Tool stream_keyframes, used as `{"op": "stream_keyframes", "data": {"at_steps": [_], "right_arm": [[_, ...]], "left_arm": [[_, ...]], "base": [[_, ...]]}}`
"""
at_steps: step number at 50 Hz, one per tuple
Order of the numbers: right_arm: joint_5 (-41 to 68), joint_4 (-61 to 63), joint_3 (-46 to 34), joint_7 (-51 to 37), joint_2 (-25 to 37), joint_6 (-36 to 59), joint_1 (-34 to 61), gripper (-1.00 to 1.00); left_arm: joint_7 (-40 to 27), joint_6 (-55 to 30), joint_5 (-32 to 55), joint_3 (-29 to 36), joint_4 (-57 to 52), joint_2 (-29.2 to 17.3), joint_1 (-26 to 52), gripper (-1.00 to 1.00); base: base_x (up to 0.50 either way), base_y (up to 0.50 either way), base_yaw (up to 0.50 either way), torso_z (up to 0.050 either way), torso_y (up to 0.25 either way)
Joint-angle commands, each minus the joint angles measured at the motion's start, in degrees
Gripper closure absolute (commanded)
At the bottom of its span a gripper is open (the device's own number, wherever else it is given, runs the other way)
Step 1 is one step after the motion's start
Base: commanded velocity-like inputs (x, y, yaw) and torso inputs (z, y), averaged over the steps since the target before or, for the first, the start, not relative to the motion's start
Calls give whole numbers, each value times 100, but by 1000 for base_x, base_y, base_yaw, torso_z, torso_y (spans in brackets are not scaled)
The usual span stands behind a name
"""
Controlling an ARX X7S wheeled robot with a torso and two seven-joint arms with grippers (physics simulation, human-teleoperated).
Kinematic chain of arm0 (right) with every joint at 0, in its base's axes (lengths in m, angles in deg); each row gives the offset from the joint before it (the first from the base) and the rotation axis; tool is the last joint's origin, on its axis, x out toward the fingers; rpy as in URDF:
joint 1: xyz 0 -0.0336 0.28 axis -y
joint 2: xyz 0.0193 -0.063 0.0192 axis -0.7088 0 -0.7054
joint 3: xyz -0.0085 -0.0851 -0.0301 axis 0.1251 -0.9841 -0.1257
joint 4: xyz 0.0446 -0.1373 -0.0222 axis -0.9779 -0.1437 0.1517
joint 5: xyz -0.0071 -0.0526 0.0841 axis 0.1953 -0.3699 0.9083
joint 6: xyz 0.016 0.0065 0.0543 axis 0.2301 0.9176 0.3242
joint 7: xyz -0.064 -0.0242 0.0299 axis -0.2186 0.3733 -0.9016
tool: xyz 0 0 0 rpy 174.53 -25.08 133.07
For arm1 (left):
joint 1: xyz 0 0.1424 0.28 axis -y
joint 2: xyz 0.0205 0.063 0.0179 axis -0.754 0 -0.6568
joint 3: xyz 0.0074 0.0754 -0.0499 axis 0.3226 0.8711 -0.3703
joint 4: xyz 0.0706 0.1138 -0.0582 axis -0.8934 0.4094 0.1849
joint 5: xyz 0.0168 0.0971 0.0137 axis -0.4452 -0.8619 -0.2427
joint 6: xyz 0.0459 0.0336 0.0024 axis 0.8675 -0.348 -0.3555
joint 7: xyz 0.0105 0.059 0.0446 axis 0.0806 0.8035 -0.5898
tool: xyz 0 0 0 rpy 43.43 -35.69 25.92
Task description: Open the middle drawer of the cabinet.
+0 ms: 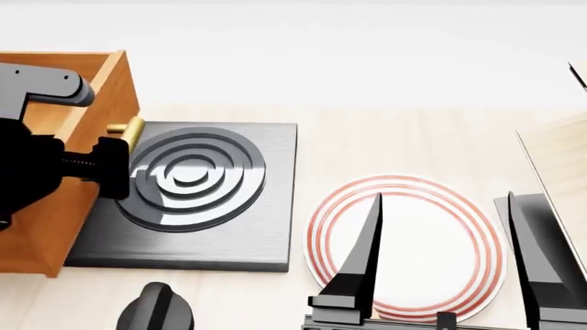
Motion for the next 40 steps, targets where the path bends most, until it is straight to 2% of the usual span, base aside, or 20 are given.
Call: {"op": "stream_keyframes", "data": {"at_steps": [1,40], "right_arm": [[684,-515,-39,25,52,67,-228,-100],[709,-524,-66,-21,96,4,-262,-100]], "left_arm": [[-68,-81,288,-64,-265,117,-4,-100],[-700,-263,775,-355,-1133,229,-237,-100]], "base": [[0,0,0,0,0],[0,-1,-1,-2,0]]}}
